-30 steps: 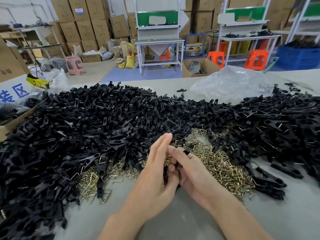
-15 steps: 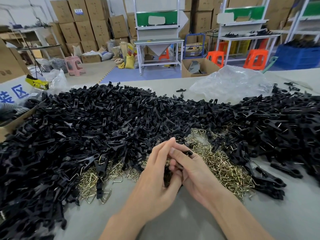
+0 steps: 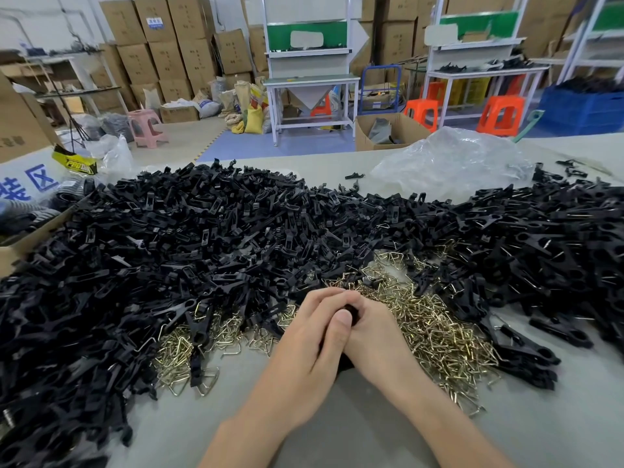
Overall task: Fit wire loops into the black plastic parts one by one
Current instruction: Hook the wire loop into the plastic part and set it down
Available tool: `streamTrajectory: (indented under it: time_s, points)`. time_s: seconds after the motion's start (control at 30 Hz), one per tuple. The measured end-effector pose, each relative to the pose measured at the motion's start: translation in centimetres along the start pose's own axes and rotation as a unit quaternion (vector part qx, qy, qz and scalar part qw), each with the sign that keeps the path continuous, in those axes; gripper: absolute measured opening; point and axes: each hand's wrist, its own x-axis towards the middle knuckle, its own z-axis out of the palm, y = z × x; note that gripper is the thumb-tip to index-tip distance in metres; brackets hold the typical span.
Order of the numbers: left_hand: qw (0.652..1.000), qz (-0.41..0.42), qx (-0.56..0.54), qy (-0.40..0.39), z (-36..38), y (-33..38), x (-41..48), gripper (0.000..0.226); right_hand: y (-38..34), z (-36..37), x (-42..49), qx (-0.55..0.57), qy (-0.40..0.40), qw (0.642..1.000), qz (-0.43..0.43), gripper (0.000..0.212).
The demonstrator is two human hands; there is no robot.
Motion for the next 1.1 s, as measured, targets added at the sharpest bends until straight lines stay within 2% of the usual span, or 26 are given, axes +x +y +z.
streamTrajectory:
  time_s: [0.27, 0.47, 0.6, 0.67, 0.8, 0.93, 1.03, 1.07, 1.1]
  points:
    - [1.000, 0.004, 0.009, -0.004, 0.1, -0.1, 0.0, 0.038, 0.5, -0.1, 0.2, -0.001, -0.012, 1.000, 0.011, 0.015]
    - [1.000, 0.012, 0.012, 0.005, -0.1, 0.0, 0.0, 0.038, 0.5, 0.0, 0.2, 0.018, -0.016, 1.000, 0.001, 0.022]
    - [0.999, 0.015, 0.022, 0.028, -0.2, 0.0, 0.1, 0.037, -0.1, -0.4, 0.4, 0.098, -0.013, 0.995, 0.026, 0.017]
    - [0.999, 0.001, 0.025, 0.036, -0.4, -0.1, 0.0, 0.040, -0.4, -0.7, 0.5, 0.153, -0.001, 0.987, 0.052, 0.032]
    - [0.998, -0.022, 0.051, 0.040, -0.6, -0.4, -0.2, 0.044, -0.5, -1.8, 0.9, 0.240, 0.047, 0.966, 0.079, 0.046]
    - [0.996, -0.029, 0.073, 0.035, -0.6, -0.3, -0.4, 0.040, -0.9, -3.4, 0.8, 0.256, 0.048, 0.960, 0.104, 0.063]
    - [0.996, -0.032, 0.083, 0.032, -0.6, -0.2, -0.4, 0.037, -2.1, -5.5, 1.7, 0.346, 0.076, 0.928, 0.116, 0.070]
    - [0.995, -0.032, 0.084, 0.034, -0.6, -0.2, -0.4, 0.036, -2.9, -7.0, 2.6, 0.403, 0.104, 0.904, 0.096, 0.068]
    - [0.995, -0.033, 0.086, 0.037, -0.6, -0.2, -0.4, 0.036, -4.0, -8.8, 3.4, 0.481, 0.131, 0.865, 0.063, 0.067]
